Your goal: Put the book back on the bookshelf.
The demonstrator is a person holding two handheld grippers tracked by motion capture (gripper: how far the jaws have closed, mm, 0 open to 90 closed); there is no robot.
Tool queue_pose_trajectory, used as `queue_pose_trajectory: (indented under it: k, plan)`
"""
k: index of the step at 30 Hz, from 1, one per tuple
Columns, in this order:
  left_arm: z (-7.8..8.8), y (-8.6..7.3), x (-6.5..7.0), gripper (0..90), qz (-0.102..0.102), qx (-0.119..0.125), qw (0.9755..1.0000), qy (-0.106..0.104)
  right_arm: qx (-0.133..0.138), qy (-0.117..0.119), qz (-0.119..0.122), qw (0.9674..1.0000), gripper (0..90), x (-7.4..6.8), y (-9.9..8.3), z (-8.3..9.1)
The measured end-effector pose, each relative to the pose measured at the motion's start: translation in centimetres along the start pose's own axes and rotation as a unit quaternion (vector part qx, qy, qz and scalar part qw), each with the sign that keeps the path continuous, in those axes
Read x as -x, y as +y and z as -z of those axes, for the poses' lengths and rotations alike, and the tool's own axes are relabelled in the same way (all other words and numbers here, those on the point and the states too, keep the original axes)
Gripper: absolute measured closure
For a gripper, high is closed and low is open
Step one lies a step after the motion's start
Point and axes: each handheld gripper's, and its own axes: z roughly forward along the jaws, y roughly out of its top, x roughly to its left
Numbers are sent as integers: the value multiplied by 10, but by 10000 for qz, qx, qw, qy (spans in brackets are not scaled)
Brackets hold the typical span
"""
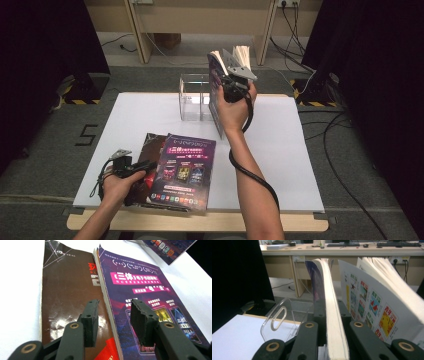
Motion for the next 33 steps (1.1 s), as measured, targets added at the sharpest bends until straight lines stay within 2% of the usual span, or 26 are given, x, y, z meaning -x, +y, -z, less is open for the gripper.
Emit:
queue_pose_trajectory:
  k: [5,11,16,33]
  plan:
    - [-1,-1,-1,574,-2,-16,10000,2,44,-54,26,10000,826,1,-5,-1]
    - [-1,-2,1,573,-18,-47,10000,-5,-66,-26,189,9998,790,2,-6,5]
    - [0,0,2,573,-14,-7,10000,-2,-182,48,149,9997,772,6,-4,9]
    - [0,0,1,574,-12,-9,10000,-9,-409,-3,166,9990,765,7,-7,9]
